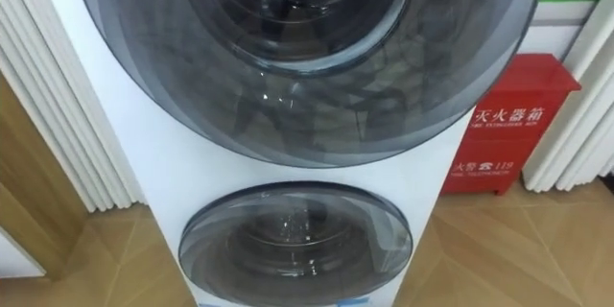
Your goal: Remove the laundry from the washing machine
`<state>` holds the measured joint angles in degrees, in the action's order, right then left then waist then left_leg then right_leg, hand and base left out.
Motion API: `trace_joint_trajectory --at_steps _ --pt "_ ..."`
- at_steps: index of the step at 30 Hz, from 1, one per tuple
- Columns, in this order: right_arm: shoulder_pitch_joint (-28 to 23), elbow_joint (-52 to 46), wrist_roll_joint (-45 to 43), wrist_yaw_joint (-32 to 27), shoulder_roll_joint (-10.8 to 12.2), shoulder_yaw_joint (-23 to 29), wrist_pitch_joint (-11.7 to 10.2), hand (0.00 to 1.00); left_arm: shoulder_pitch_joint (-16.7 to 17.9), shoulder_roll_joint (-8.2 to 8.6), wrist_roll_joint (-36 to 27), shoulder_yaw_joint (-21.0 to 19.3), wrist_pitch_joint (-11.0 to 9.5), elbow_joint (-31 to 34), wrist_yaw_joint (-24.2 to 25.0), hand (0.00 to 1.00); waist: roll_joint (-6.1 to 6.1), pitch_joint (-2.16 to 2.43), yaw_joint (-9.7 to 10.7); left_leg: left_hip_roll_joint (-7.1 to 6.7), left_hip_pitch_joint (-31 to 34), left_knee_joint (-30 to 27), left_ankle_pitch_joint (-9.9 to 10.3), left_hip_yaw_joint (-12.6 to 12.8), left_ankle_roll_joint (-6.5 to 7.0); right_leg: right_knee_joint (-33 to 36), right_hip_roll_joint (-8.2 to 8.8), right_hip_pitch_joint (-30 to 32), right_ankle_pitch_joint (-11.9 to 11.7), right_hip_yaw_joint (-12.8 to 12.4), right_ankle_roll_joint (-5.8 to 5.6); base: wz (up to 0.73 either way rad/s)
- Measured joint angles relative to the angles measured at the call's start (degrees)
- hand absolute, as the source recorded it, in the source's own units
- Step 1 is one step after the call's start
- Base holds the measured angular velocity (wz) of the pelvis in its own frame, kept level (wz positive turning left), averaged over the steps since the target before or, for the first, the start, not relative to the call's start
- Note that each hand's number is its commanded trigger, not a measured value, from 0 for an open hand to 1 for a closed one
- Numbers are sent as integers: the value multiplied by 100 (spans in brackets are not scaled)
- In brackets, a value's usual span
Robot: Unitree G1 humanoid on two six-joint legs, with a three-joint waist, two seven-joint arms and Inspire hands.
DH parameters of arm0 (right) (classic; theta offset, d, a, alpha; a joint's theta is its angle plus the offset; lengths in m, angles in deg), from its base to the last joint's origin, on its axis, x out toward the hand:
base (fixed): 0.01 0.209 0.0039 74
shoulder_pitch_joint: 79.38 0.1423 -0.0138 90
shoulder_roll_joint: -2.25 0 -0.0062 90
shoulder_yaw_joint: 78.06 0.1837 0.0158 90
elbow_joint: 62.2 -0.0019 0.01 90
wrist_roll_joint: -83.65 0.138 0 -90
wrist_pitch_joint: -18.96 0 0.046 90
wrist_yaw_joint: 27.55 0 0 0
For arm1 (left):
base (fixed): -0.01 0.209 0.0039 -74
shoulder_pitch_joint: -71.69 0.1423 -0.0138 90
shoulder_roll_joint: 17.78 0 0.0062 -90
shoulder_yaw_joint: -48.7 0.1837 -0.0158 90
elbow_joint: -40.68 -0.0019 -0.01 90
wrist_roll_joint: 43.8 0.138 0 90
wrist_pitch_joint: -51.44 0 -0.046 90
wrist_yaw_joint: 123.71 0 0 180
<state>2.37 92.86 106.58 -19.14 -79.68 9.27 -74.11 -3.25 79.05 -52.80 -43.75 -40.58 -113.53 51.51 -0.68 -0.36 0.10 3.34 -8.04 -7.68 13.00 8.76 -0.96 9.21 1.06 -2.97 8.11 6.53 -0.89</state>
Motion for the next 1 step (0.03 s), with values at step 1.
trace_joint_trajectory --at_steps 1 --pt "-3 14 53 6 0 0 25 0 -18 8 91 -16 27 -1 -10 0 -3 7 -7 0 7 -1 0 -2 0 -8 1 -1 0 9 0 0"
